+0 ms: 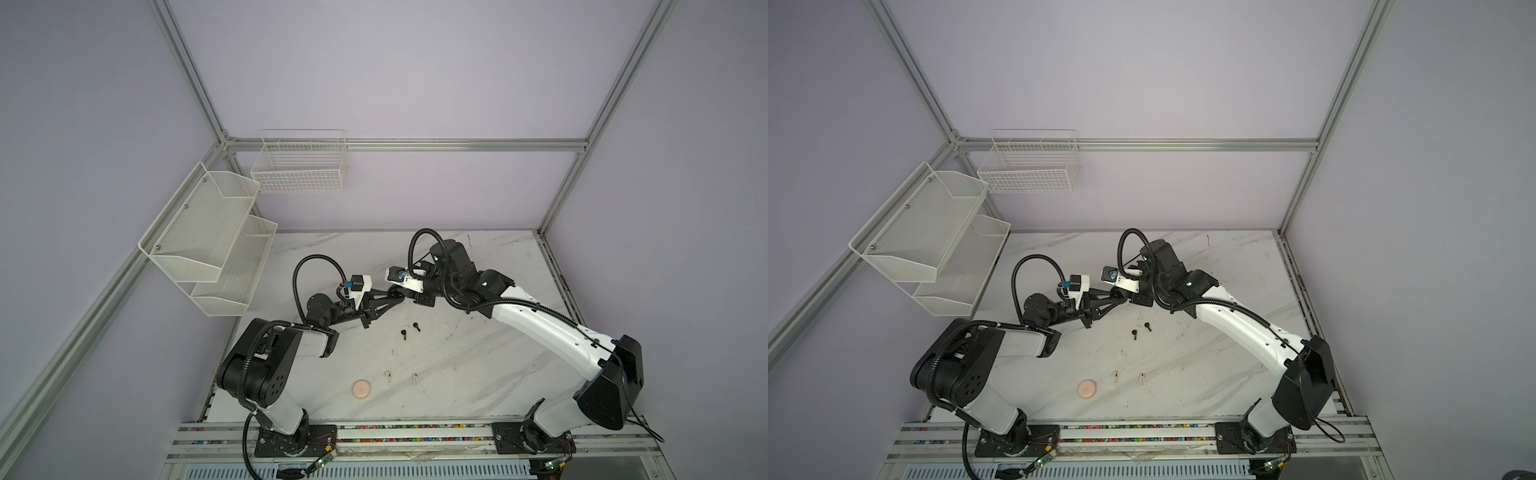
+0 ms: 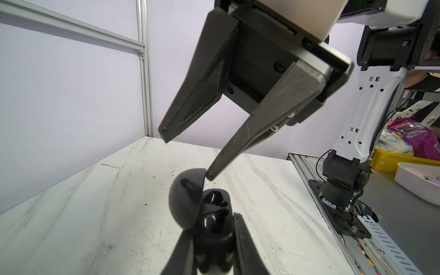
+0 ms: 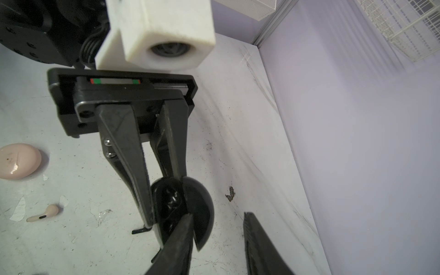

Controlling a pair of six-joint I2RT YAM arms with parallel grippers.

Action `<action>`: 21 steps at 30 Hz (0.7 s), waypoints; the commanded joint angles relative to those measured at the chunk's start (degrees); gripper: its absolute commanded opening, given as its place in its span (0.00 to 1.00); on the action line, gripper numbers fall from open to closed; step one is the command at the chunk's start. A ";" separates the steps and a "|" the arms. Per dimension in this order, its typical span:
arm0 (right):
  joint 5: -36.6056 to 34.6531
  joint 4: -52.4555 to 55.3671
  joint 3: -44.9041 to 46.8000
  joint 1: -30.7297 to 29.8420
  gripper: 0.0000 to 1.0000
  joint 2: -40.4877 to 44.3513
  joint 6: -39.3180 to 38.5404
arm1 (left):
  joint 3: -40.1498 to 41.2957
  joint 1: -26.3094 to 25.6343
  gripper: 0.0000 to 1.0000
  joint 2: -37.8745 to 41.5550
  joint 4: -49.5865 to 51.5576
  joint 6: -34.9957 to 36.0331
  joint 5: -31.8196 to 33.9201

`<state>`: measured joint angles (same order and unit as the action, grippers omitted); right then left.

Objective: Insert wireless bluetooth earbuds into charging case
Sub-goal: Open the charging case.

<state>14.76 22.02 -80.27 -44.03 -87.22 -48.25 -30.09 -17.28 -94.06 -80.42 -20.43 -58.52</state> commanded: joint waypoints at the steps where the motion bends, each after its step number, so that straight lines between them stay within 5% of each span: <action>1: -0.77 -0.66 -1.83 0.59 0.39 -0.94 0.00 | 2.27 -0.56 0.00 2.26 -2.91 0.89 -0.43; 16: 0.44 -2.84 -2.28 0.96 0.48 4.88 5.60 | 4.56 -0.91 0.00 3.52 -2.95 1.61 1.63; 21: -0.46 -3.20 -0.66 0.96 0.52 8.21 17.07 | 4.80 -0.78 0.00 4.01 -3.10 1.39 1.92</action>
<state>14.39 20.73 -81.19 -43.24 -81.14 -39.83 -26.50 -18.02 -91.79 -80.20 -19.94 -56.34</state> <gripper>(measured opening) 0.518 0.203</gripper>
